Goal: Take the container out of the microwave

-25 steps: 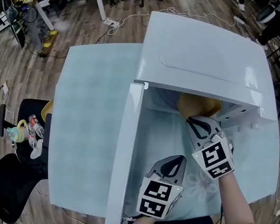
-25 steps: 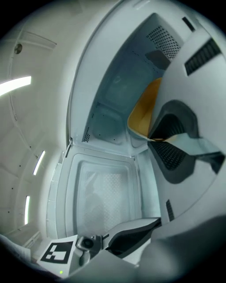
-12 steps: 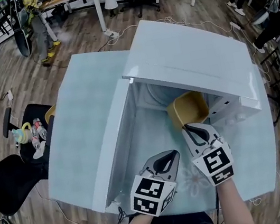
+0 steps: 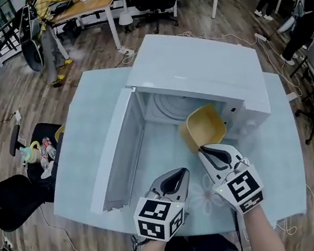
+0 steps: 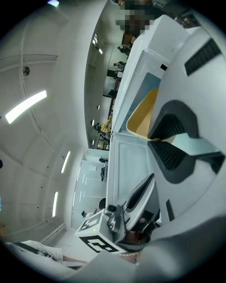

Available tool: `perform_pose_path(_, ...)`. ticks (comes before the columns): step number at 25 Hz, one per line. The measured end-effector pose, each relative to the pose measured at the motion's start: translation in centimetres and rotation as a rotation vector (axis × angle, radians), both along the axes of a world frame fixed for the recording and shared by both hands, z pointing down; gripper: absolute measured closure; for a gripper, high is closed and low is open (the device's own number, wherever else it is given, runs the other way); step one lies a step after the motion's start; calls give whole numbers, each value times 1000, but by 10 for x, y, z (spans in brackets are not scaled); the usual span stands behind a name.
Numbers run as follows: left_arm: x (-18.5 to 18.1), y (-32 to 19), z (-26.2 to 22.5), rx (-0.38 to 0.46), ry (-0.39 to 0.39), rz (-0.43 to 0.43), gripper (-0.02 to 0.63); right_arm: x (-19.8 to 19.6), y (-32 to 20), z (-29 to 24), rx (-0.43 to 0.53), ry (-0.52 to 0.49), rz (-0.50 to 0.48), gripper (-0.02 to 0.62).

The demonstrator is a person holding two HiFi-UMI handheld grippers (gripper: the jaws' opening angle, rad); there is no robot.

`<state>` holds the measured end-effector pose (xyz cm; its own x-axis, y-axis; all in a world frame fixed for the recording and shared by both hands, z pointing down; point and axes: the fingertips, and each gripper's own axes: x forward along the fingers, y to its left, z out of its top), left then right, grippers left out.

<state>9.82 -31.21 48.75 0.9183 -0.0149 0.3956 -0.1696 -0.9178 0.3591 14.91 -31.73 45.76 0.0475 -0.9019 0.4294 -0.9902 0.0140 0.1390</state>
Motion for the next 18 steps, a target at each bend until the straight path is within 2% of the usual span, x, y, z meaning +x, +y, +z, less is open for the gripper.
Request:
perform_pose_path(5,-3,10,-16,48,19,-35,595,-14,20,-21,56,-1,-56,569)
perform_pose_path(13,-10,25,-53,146,60,-30,595,-25,48,-44,110,-22,-76,569)
perform_pose_path(18,-16,43,-67,179,78,-43,595,-34,79,-56,144,-20,-92,569)
